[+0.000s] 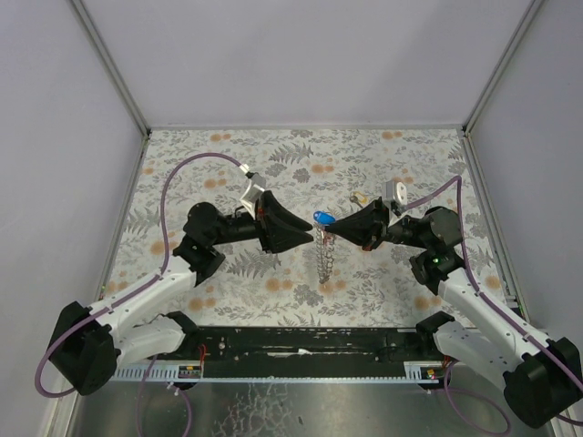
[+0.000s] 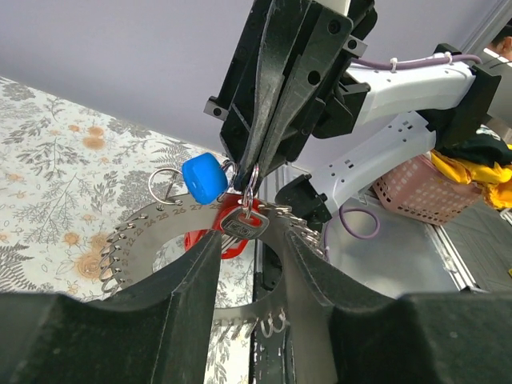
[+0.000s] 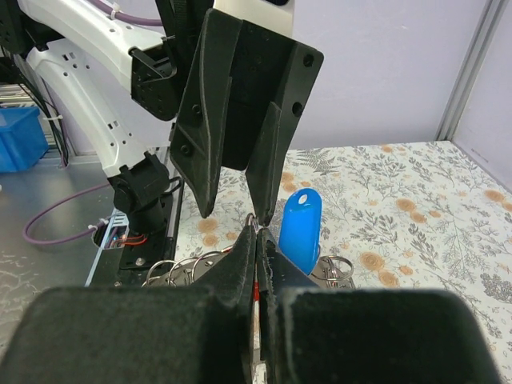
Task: Remove the keys from the keyring
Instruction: Remove the key from the keyring.
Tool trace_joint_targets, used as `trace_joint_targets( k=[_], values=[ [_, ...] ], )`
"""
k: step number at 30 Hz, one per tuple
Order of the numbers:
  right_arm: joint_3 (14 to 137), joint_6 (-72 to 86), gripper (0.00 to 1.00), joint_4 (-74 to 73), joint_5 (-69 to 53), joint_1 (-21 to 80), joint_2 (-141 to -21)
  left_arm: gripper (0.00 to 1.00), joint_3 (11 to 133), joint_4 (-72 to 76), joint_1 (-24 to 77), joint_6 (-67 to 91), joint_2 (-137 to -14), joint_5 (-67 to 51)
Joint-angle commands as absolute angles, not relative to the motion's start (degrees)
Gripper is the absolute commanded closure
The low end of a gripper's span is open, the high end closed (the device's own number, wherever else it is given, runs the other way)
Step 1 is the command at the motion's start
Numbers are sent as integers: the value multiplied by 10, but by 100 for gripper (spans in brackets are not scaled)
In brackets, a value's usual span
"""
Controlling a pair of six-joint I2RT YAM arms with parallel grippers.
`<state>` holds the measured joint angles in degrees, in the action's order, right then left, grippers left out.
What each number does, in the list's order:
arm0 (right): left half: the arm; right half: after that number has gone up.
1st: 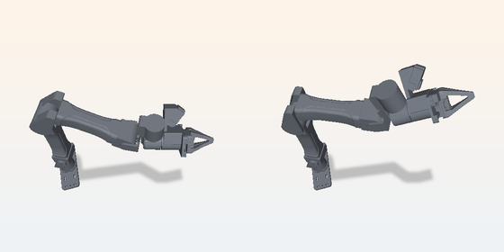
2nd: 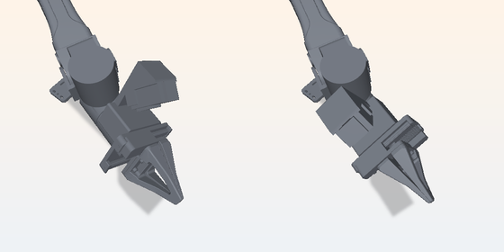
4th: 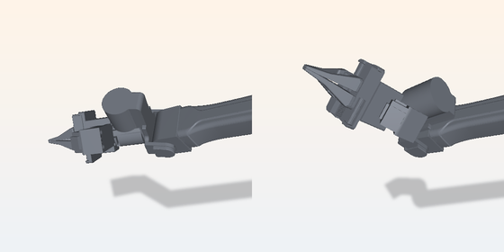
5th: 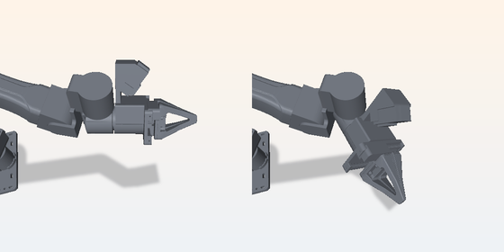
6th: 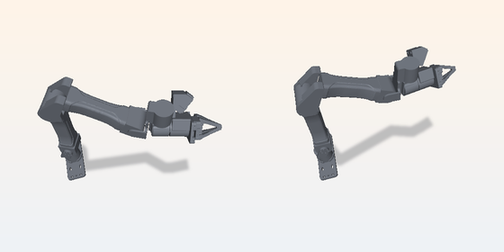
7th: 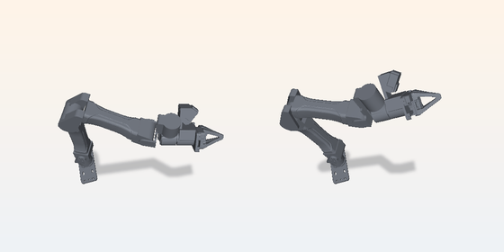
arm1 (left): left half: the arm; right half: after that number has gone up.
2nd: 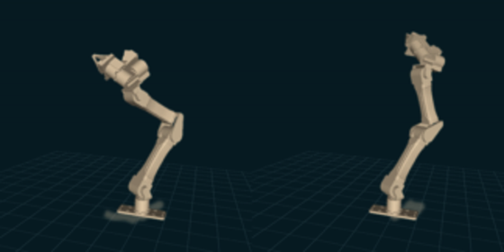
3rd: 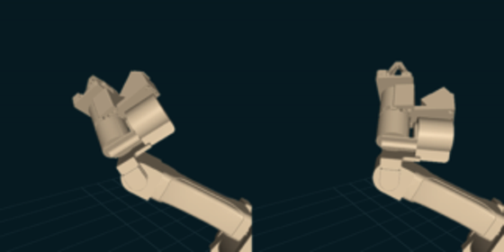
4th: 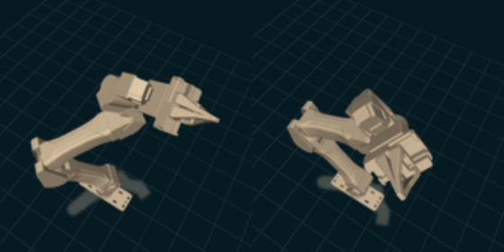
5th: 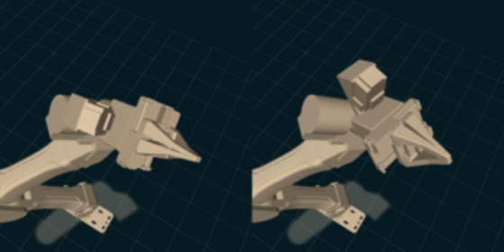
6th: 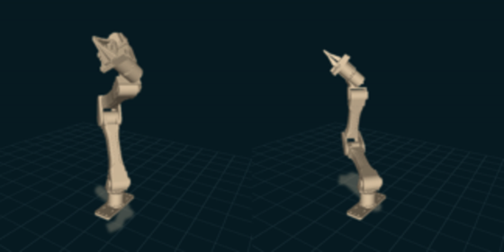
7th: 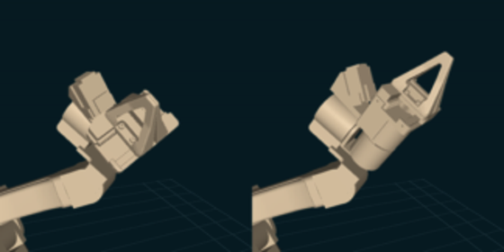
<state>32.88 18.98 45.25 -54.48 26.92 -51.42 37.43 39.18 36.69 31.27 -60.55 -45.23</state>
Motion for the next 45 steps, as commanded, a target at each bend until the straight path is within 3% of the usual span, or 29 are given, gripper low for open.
trace_joint_targets(
  k=[1, 11, 32, 45],
  values=[
    [341, 183, 100, 480, -532, 265, -511, 64, 392, 468, 367, 330, -622, -487],
    [345, 178, 100, 472, -537, 266, -516, 65, 399, 490, 377, 339, -647, -485],
    [351, 180, 100, 470, -544, 265, -521, 66, 431, 387, 389, 267, -656, -450],
    [350, 179, 100, 473, -561, 265, -518, 63, 396, 373, 388, 190, -631, -445]
  ],
)
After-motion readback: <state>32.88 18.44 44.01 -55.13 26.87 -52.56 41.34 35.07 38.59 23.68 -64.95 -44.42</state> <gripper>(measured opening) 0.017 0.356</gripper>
